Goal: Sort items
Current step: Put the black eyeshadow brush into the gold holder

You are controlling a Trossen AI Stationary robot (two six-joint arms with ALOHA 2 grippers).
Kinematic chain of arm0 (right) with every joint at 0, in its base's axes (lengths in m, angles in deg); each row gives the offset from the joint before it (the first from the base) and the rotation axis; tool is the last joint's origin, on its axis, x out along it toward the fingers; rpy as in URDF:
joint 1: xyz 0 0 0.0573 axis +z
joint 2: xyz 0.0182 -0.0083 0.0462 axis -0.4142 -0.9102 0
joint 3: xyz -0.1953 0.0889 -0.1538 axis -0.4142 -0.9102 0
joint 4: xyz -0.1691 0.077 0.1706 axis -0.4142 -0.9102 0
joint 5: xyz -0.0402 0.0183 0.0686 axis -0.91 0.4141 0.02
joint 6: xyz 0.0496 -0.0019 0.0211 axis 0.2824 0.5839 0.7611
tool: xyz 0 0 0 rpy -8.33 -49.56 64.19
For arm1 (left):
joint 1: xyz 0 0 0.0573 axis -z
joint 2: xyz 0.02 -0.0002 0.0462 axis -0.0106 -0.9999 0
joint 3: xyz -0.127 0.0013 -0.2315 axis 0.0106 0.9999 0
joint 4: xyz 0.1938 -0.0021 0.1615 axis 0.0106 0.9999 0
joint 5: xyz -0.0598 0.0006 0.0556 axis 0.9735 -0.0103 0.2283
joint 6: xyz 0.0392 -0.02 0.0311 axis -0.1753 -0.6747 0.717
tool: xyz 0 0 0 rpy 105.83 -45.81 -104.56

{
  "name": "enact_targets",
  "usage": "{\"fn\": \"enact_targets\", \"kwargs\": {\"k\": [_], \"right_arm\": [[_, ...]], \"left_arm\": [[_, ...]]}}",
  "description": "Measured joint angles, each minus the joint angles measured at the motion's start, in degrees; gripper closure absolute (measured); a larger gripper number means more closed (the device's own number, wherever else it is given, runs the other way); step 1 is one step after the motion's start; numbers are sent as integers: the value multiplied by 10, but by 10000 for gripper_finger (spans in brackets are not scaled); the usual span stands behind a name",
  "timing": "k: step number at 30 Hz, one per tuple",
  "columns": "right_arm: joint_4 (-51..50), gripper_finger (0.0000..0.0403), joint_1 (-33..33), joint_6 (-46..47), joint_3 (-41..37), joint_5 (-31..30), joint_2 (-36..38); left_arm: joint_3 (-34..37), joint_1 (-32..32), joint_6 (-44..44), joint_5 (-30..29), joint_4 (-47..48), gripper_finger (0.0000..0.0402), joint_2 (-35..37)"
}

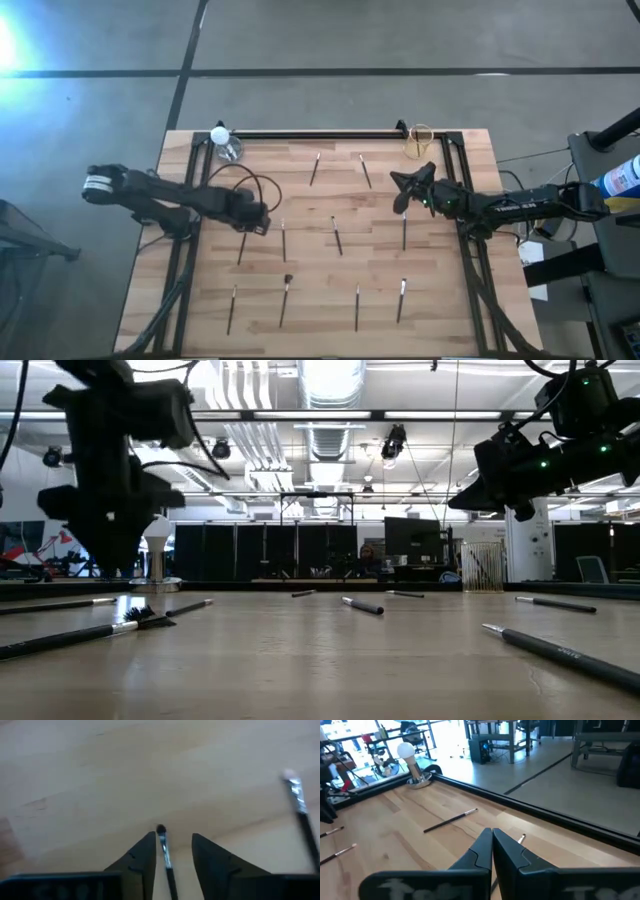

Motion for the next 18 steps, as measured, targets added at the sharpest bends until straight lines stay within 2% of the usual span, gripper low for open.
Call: {"fn": "enact_targets", "kwargs": {"k": [10,18], "right_arm": [[0,394,1,0,0,1,0],[3,394,1,-2,0,1,0]], "left_arm": [[52,-4,-22,-8,-62,283,-7],[75,-3,-23,-8,-84,333,-17]]}}
